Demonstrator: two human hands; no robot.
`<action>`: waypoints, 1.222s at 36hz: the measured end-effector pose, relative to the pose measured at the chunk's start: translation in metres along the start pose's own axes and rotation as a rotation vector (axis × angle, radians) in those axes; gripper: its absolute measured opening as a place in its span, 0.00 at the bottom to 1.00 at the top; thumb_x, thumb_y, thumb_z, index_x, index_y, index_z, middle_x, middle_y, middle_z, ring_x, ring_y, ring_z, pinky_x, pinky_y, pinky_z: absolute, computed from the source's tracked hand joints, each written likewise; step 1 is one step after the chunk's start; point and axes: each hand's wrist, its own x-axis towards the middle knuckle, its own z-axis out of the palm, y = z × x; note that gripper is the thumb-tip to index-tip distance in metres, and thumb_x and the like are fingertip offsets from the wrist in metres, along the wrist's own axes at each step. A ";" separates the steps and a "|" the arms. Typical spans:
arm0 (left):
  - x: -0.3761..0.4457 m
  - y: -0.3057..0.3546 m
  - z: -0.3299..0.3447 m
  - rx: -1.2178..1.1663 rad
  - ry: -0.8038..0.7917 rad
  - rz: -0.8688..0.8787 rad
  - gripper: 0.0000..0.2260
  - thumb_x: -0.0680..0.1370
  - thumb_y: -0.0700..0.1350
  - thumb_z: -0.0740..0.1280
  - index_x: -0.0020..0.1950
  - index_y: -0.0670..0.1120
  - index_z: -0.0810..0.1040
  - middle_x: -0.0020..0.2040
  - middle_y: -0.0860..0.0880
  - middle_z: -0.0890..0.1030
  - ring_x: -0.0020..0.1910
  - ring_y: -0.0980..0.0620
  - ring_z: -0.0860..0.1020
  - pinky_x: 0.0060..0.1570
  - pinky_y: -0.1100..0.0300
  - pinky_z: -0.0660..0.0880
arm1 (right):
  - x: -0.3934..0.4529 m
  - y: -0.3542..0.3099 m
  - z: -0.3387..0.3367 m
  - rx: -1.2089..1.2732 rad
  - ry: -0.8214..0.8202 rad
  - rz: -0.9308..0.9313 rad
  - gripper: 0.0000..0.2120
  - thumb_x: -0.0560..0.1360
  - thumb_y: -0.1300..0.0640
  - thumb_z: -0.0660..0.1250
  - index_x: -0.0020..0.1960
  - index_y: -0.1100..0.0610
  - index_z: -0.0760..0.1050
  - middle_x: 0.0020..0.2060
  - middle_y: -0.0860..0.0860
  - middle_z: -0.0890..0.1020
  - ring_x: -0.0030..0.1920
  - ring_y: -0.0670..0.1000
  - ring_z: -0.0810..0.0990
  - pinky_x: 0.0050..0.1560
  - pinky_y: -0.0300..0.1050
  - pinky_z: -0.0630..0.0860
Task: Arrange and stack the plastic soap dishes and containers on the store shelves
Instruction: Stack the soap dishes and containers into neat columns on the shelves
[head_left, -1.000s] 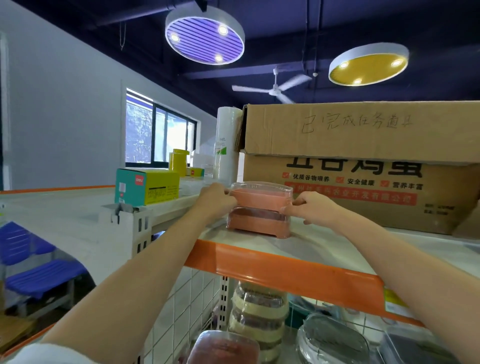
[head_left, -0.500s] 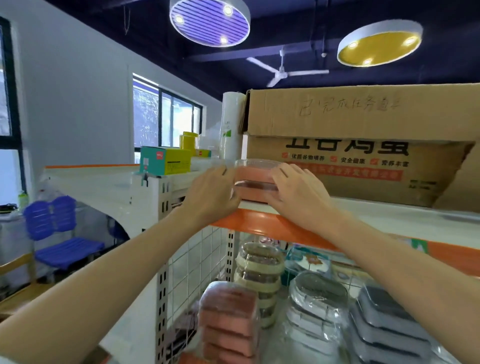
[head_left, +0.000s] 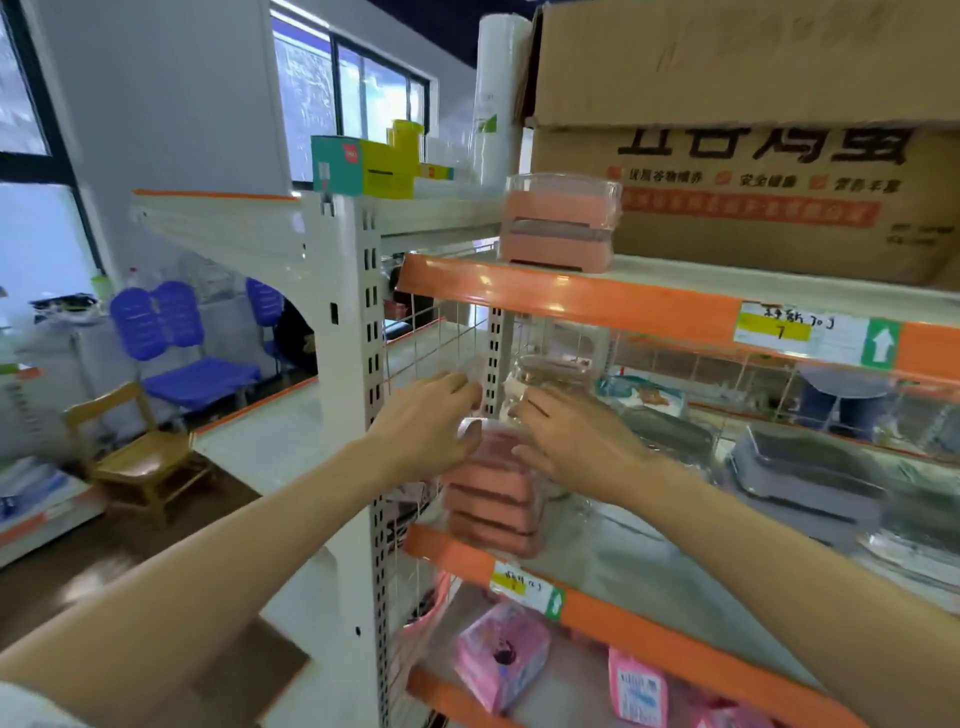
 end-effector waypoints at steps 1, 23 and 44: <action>-0.004 0.001 0.006 0.003 -0.057 -0.025 0.13 0.78 0.49 0.61 0.58 0.44 0.74 0.55 0.48 0.77 0.57 0.48 0.74 0.46 0.57 0.68 | 0.001 -0.002 0.006 0.040 -0.055 0.016 0.19 0.75 0.51 0.68 0.60 0.63 0.74 0.57 0.57 0.77 0.58 0.58 0.76 0.54 0.51 0.73; 0.001 -0.031 0.048 -0.026 -0.260 0.002 0.15 0.78 0.48 0.59 0.60 0.42 0.73 0.56 0.46 0.76 0.57 0.47 0.75 0.50 0.56 0.72 | 0.066 0.002 0.093 0.370 -0.546 0.406 0.52 0.69 0.30 0.64 0.78 0.59 0.45 0.77 0.52 0.47 0.76 0.55 0.49 0.74 0.53 0.54; 0.021 -0.025 0.085 -0.145 -0.354 0.028 0.21 0.76 0.51 0.64 0.67 0.44 0.71 0.60 0.45 0.76 0.59 0.46 0.74 0.53 0.56 0.73 | 0.006 0.026 0.073 0.240 -0.480 0.518 0.47 0.64 0.31 0.69 0.70 0.59 0.60 0.64 0.54 0.66 0.64 0.54 0.64 0.65 0.48 0.65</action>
